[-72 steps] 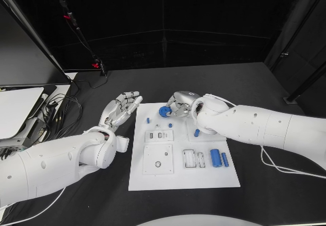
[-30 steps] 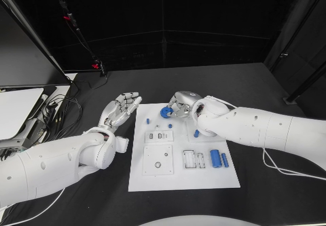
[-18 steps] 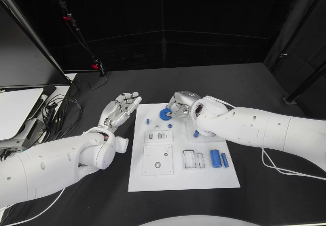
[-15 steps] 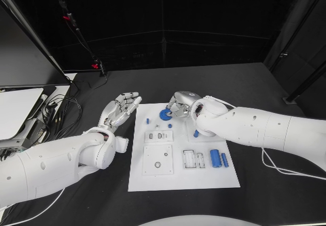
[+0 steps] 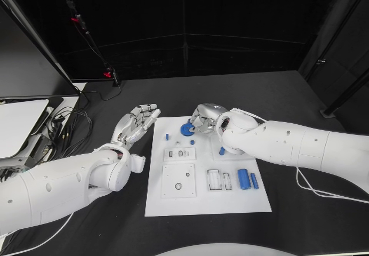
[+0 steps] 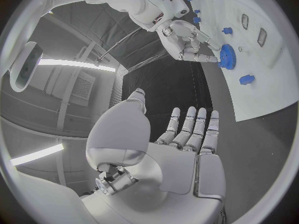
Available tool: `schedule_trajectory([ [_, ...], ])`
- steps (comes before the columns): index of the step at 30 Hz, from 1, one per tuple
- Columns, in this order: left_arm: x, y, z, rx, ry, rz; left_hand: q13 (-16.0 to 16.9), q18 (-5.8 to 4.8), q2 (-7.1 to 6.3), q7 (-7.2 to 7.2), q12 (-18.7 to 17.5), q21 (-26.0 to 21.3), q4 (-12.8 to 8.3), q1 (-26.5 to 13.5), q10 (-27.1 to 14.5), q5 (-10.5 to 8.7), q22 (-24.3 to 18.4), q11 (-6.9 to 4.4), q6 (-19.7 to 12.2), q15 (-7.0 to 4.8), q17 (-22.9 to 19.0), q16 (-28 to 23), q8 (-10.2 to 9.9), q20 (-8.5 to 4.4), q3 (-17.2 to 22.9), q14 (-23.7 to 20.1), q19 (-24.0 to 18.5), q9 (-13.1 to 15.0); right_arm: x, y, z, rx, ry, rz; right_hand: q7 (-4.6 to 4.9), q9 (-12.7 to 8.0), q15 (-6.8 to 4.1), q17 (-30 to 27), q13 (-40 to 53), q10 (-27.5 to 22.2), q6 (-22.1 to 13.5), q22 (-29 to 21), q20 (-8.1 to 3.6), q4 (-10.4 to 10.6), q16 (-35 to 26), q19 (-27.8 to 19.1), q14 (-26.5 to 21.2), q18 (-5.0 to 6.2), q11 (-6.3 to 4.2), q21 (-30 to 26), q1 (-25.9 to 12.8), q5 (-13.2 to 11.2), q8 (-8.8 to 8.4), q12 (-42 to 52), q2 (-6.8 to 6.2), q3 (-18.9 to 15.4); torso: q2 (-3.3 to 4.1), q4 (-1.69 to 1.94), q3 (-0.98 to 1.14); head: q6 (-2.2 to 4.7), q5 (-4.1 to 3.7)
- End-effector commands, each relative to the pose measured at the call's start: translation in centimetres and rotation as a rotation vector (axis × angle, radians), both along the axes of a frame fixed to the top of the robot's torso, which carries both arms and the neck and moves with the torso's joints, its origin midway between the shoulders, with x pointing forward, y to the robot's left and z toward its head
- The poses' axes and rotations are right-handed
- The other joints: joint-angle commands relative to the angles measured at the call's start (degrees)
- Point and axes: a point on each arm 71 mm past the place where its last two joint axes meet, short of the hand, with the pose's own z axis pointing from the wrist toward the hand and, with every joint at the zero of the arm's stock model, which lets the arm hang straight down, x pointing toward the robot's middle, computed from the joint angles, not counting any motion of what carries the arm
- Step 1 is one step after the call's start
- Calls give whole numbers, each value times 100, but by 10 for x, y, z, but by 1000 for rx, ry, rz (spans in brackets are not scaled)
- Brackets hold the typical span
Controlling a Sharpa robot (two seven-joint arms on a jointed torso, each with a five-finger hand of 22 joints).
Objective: Assemble the parts on the task board
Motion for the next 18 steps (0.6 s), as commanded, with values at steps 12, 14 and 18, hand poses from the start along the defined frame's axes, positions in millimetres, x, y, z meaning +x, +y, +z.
schedule_trajectory([
  [12, -5, 0, 18, -74, -238, -34, -7, 95, 43, 948, 21, 39, -6, -1, -36, 21, 9, -16, 0, 27, -6, 22, 28, -6, 25, -1, -36, -8, -12, -43, 24, 397, -108, -13, 28, -3, 9, 1509, 1508, 585, -85, 1510, 9, 145, 14, 608, 596, -43, 46, 19, -190, -32, -29, 15, -97, -143, -12, 2, -8, 26, 3],
  [14, -5, 0, 17, -74, -238, -33, -7, 95, 43, 948, 21, 39, -6, -1, -36, 21, 9, -16, 0, 27, -6, 22, 28, -6, 25, -1, -36, -8, -13, -56, 27, 449, -75, -17, 29, -4, 13, 1509, 1508, 585, -99, 1510, 11, 131, 14, 608, 596, -43, 48, 19, -180, -21, -32, 15, -55, -141, -17, -4, -11, 21, 1],
  [18, -5, 0, 17, -73, -238, -33, -7, 95, 43, 948, 21, 39, -6, -1, -36, 21, 9, -16, 0, 27, -6, 22, 28, -6, 25, -1, -36, -8, -17, -80, 31, 498, -47, -3, 18, 1, 17, 1509, 1508, 585, -88, 1510, 14, 120, 14, 608, 596, -43, 41, 19, -179, -80, -21, 15, -44, -180, -11, -3, -8, 31, -47],
])
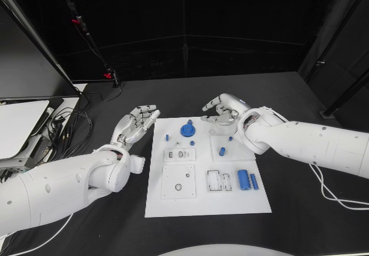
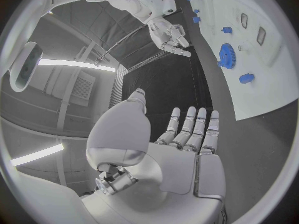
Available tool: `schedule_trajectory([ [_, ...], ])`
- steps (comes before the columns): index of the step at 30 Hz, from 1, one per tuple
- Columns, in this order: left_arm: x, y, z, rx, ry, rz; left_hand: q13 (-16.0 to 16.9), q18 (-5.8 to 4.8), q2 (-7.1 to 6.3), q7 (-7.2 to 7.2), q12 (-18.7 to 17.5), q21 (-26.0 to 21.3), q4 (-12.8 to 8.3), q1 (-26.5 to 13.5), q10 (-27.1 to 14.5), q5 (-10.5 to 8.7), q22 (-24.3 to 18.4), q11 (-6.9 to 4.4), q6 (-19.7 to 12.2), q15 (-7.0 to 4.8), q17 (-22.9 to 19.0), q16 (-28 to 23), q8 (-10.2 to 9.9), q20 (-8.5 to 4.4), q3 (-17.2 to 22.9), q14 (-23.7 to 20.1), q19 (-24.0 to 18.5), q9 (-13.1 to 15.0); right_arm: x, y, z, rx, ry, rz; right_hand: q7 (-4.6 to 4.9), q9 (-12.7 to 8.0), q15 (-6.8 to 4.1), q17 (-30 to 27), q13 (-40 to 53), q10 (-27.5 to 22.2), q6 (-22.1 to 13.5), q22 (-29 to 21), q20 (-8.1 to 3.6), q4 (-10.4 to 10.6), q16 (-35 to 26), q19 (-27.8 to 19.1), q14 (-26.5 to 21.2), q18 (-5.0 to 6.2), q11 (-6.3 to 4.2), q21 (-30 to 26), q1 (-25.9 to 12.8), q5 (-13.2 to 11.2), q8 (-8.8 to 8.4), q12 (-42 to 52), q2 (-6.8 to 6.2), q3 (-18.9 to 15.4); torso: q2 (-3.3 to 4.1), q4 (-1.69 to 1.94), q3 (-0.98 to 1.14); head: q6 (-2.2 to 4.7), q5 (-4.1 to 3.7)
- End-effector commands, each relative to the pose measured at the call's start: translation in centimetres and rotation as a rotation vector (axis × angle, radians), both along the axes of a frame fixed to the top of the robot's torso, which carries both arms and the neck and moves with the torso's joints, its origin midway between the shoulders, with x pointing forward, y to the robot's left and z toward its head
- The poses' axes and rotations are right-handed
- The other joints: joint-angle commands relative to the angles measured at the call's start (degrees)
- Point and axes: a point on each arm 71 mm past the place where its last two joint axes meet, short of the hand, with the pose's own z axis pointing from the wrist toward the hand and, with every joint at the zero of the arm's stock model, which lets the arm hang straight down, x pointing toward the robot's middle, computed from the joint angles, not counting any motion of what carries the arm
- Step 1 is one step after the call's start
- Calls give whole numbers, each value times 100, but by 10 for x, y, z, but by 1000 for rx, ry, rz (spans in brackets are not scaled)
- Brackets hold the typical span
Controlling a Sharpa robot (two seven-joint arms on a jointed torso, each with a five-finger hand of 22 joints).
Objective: Assemble the parts on the task board
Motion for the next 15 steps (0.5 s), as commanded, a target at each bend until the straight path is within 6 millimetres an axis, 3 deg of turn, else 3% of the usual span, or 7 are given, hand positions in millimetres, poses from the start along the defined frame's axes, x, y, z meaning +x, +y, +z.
schedule_trajectory([
  [1, -5, -2, 17, -75, -238, -37, -7, 95, 43, 948, 21, 39, -6, -1, -36, 21, 10, -16, 0, 27, -6, 22, 28, -6, 25, -1, -36, -9, -4, -12, 5, 164, 17, 52, -6, 8, 17, 1510, 1509, 607, -23, 1510, 15, -16, 14, 607, 596, -42, 14, 19, 0, -67, -15, 15, 42, -65, 6, 2, 3, 21, -60],
  [6, -5, -3, 17, -75, -237, -38, -7, 95, 43, 948, 21, 39, -6, -1, -36, 21, 10, -16, 0, 27, -6, 22, 28, -6, 25, -1, -36, -9, -9, -43, 8, 162, 5, 48, -28, 21, 7, 1510, 1509, 607, 9, 1510, 12, -38, 14, 607, 596, -42, -6, 19, 109, -281, 3, 15, 89, -142, 1, -13, 5, 37, -153],
  [12, -5, -3, 16, -74, -236, -38, -7, 95, 43, 948, 21, 39, -6, -1, -36, 21, 10, -16, 0, 27, -6, 22, 28, -6, 25, -1, -36, -9, -11, -77, 9, 74, -24, 8, -65, 15, -8, 1510, 1509, 607, -30, 1510, 4, -56, 14, 607, 596, -42, -34, 19, 239, -437, -16, 15, 103, -172, -8, -13, 3, 62, -292],
  [15, -5, -3, 15, -74, -235, -38, -8, 95, 44, 948, 23, 42, -7, 5, -39, 25, 11, -15, -2, 27, -6, 24, 30, -6, 20, -1, -37, -14, -10, -92, 7, 25, -18, -19, -84, 6, -23, 1510, 1509, 607, -81, 1510, -5, -42, 14, 607, 596, -42, -52, 19, 282, -520, -35, 15, 87, -199, 6, -7, 11, 90, -356],
])
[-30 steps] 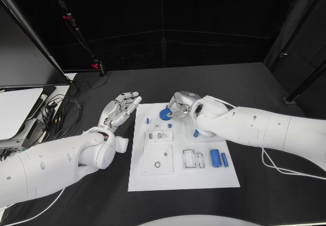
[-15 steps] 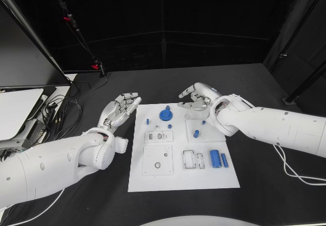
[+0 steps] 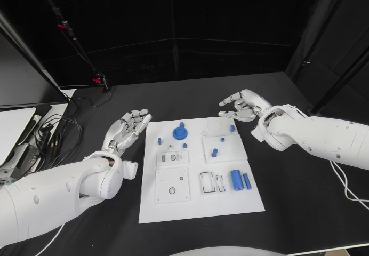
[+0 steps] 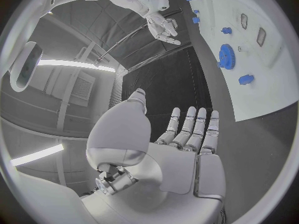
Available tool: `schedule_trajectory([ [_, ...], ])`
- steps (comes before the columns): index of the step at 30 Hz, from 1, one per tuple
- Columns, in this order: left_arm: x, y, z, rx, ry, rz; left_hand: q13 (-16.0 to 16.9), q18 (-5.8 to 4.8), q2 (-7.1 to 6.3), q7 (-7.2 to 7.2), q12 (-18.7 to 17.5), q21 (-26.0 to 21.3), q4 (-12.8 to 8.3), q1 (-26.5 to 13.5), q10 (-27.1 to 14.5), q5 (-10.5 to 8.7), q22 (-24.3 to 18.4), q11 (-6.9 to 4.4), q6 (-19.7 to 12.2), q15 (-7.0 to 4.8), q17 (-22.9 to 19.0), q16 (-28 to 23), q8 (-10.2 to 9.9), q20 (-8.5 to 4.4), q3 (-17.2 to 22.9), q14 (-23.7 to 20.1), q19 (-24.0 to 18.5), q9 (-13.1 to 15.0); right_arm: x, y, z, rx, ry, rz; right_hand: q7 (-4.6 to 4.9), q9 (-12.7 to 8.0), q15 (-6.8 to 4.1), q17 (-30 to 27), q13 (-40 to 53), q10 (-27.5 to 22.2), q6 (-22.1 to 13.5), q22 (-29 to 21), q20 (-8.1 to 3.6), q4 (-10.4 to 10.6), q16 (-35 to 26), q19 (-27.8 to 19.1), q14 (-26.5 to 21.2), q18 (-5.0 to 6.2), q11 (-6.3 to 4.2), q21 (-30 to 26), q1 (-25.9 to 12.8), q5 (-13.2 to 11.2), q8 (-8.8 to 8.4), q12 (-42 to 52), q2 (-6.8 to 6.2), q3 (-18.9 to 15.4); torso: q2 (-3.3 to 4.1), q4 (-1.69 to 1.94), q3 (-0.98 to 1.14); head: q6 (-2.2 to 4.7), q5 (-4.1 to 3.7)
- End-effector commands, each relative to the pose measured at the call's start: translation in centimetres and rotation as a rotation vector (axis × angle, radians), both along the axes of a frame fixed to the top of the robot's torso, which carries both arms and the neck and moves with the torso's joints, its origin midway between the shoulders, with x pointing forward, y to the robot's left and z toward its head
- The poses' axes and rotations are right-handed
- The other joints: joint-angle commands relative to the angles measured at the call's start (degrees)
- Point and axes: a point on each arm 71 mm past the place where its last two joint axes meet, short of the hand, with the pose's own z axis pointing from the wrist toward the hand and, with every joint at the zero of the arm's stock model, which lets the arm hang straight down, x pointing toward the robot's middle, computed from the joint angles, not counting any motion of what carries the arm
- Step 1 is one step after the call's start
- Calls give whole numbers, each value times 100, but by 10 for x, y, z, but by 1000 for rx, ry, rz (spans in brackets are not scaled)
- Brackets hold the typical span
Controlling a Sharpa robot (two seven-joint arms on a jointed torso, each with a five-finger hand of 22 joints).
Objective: Assemble the parts on the task board
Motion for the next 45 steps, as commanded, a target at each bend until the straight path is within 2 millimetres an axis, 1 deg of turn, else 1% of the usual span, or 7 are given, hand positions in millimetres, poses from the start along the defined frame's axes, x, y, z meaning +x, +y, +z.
schedule_trajectory([
  [1, -5, -2, 17, -76, -237, -38, -8, 95, 44, 948, 23, 24, -7, 5, -39, 25, 5, -15, -2, 27, -6, 24, 30, -5, 20, -1, -37, -7, 0, -10, -2, -65, -1, 20, -27, -9, -25, 1510, 1509, 607, -28, 1509, -7, -10, 14, 607, 596, -42, -55, 19, 70, -49, -38, 15, -17, -44, 6, 0, 9, 28, -74],
  [4, -6, -2, 16, -76, -235, -38, -8, 95, 44, 948, 23, 24, -7, 5, -39, 25, 5, -15, -2, 27, -6, 24, 30, -5, 20, -1, -37, -7, 0, -22, -7, -100, 34, -6, -45, -16, -34, 1510, 1509, 607, -68, 1509, -14, -3, 14, 607, 596, -42, -70, 19, 103, -80, -49, 15, -37, -58, 11, 8, 10, 40, -118],
  [13, -6, 0, 15, -74, -232, -34, -8, 95, 44, 948, 23, 24, -7, 5, -39, 25, 5, -15, -2, 27, -6, 24, 30, -5, 20, -1, -37, -7, -5, -39, -30, -174, 141, -20, -65, -14, -53, 1510, 1509, 607, -88, 1509, -31, 17, 14, 607, 596, -42, -91, 19, 183, -206, -34, 15, -91, -82, 15, 5, 3, 33, -129],
  [20, -6, 1, 14, -73, -231, -33, -8, 95, 44, 948, 23, 24, -7, 5, -39, 25, 5, -15, -2, 27, -6, 24, 30, -5, 20, -1, -37, -7, -8, -40, -41, -206, 182, -10, -78, -13, -60, 1510, 1509, 607, -92, 1509, -38, 22, 14, 607, 596, -42, -102, 19, 232, -252, -30, 15, -118, -87, 15, 15, 7, 21, -137],
  [29, -7, 1, 14, -72, -231, -32, -8, 95, 44, 948, 23, 24, -7, 5, -39, 25, 5, -15, -2, 27, -6, 24, 30, -5, 20, -1, -37, -7, -8, -39, -46, -223, 193, -12, -86, -10, -65, 1510, 1509, 607, -82, 1509, -43, 25, 14, 607, 596, -42, -110, 19, 265, -250, -21, 15, -111, -77, 14, 14, 1, 21, -125],
  [41, -6, 1, 14, -73, -230, -33, -8, 95, 52, 948, 26, 28, -7, 14, -43, 32, 7, -15, -5, 28, -6, 27, 32, -5, 15, -3, -39, -14, -7, -39, -46, -232, 171, -60, -76, 6, -72, 1510, 1509, 607, -20, 1509, -58, 5, 14, 607, 596, -42, -108, 19, 410, -159, 12, 15, 5, 8, 13, 16, 8, 36, -117],
  [45, -7, 1, 14, -73, -230, -33, -8, 95, 52, 948, 26, 28, -7, 14, -43, 32, 7, -15, -5, 28, -6, 27, 32, -5, 15, -3, -39, -14, -6, -37, -46, -232, 170, -62, -74, 10, -71, 1510, 1509, 607, 4, 1509, -58, 0, 14, 607, 596, -42, -107, 19, 429, -122, 22, 15, 37, 26, 19, 11, 5, 33, -103],
])
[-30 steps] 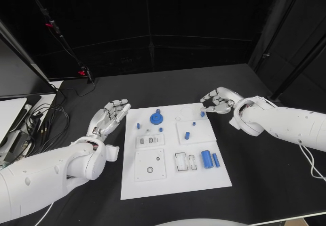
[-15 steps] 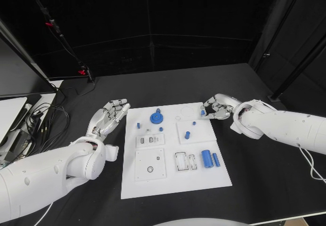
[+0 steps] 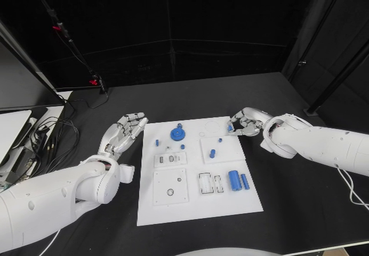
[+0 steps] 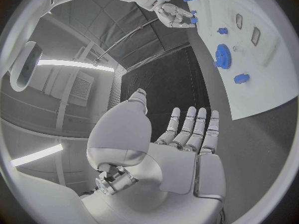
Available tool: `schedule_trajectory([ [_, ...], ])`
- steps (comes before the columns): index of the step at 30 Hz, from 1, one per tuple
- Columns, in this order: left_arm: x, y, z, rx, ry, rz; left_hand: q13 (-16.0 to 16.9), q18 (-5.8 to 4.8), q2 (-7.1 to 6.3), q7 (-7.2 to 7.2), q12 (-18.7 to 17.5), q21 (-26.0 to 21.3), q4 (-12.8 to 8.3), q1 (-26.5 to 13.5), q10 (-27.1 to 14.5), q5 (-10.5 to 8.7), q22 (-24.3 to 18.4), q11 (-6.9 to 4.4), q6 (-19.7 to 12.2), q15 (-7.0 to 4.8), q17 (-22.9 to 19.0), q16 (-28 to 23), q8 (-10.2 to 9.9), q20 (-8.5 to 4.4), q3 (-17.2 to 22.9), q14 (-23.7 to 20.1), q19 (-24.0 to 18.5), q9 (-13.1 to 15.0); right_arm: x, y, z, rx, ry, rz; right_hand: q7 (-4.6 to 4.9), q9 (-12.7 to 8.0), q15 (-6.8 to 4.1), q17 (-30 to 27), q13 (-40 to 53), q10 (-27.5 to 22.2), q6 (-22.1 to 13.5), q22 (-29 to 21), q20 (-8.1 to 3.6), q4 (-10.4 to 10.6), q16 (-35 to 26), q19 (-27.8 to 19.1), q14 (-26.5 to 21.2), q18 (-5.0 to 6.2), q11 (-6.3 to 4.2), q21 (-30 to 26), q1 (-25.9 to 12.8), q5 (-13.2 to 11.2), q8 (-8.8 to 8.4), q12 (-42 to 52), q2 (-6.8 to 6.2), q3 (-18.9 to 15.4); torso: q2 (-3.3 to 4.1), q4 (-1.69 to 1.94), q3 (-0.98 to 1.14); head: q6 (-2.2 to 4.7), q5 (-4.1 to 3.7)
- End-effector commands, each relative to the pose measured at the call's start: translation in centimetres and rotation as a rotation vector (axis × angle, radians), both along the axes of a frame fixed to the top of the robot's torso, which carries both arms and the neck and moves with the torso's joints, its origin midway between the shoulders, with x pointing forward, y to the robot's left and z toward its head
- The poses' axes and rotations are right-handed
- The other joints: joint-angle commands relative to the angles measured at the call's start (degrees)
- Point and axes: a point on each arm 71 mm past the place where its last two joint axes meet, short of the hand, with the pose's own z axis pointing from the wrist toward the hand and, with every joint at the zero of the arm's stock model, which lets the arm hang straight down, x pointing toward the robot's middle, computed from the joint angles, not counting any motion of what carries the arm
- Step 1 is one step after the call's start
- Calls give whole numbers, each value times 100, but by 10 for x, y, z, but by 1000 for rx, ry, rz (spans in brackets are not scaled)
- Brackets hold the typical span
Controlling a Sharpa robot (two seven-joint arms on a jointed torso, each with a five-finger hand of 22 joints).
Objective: Assemble the parts on the task board
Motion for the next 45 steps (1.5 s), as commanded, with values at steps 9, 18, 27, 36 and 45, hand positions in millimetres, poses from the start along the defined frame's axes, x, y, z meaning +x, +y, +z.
schedule_trajectory([
  [9, -5, -1, 18, -74, -238, -35, -8, 95, 52, 948, 27, 23, -7, 14, -43, 33, 8, -15, -5, 28, -6, 28, 32, -5, 15, -3, -39, -4, 2, 2, 1, -15, -13, -26, -4, 41, -33, 1506, 1508, 607, 235, 1510, -40, -31, 14, 585, 595, -43, -35, 19, 103, 139, 100, 15, 136, 90, 2, -4, -2, -18, 20],
  [18, -5, 0, 18, -73, -237, -34, -9, 95, 56, 948, 29, 24, -7, 20, -46, 37, 8, -15, -7, 28, -7, 30, 34, -4, 11, -4, -42, -9, 2, 2, 1, -18, -15, -34, 1, 47, -29, 1506, 1508, 607, 295, 1510, -40, -53, 14, 585, 595, -43, -30, 19, 128, 174, 116, 15, 160, 102, -1, -4, 0, -24, 22],
  [27, -5, 0, 18, -74, -236, -35, -9, 95, 56, 948, 29, 24, -7, 20, -46, 37, 8, -15, -7, 28, -7, 30, 34, -4, 11, -4, -42, -9, 2, 2, 1, -18, -17, -33, -20, 62, -29, 1506, 1508, 607, 410, 1510, -39, -70, 14, 585, 595, -43, -45, 19, 145, 181, 153, 15, 205, 117, 0, -2, 1, -29, 28],
  [36, -5, 0, 17, -72, -236, -33, -9, 95, 56, 948, 29, 24, -7, 20, -46, 37, 8, -15, -7, 28, -7, 30, 34, -4, 11, -4, -42, -9, 2, 7, 4, -2, -56, -6, -40, 129, -41, 1506, 1508, 607, 973, 1510, -48, -194, 14, 585, 595, -43, -70, 19, 257, 212, 319, 15, 341, 162, 1, 0, 2, -32, 20],
  [45, -5, 1, 17, -70, -235, -31, -9, 95, 58, 948, 31, 26, -6, 23, -48, 39, 9, -14, -8, 28, -7, 32, 35, -4, 7, -4, -44, -13, 2, 8, 10, 39, -130, -14, -7, 158, -4, 1506, 1508, 607, 1267, 1510, -35, -297, 14, 585, 595, -43, -40, 19, 329, 302, 373, 15, 391, 172, -1, 1, 2, -48, 42],
])
